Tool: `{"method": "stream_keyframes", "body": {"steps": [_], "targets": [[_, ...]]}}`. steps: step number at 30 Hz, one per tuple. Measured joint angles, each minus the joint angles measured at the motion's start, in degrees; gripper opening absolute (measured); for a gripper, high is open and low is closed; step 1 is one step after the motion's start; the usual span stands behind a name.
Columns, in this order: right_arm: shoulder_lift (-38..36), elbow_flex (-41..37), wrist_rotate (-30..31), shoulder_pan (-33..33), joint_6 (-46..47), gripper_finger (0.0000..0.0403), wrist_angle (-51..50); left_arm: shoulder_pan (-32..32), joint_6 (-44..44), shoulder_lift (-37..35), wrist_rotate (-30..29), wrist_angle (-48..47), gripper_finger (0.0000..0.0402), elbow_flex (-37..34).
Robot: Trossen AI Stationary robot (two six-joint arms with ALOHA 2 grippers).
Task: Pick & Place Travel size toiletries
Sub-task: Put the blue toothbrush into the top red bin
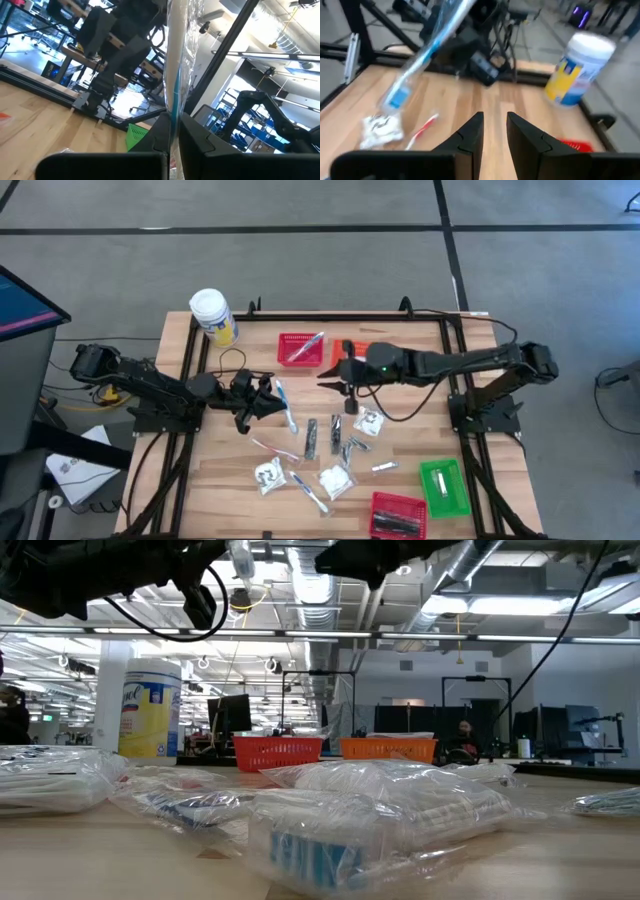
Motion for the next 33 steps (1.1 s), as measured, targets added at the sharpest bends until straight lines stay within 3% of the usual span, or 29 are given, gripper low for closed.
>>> {"method": "stream_keyframes", "body": {"steps": [13, 21, 26, 33], "targets": [[-3.4, 0.0, -0.3, -6.1, 5.4, 0.0077, -11.7, 0.0, 0.4, 0.0, -0.5, -0.8, 0.0006, 0.0], [-11.3, -6.6, -0.3, -6.7, 7.9, 0.0077, -6.4, 0.0, 1.3, 0.0, -9.1, -6.1, 0.0006, 0.4], [-21.1, -14.0, 0.0, -9.5, 10.0, 0.0077, -0.7, 0.2, 4.7, 0.0, -12.8, -15.8, 0.0006, 6.7], [-32.0, -19.6, -0.1, -11.9, 10.7, 0.0077, 1.1, 4.2, 10.1, 0.1, -17.1, -45.7, 0.0006, 23.5]]}}
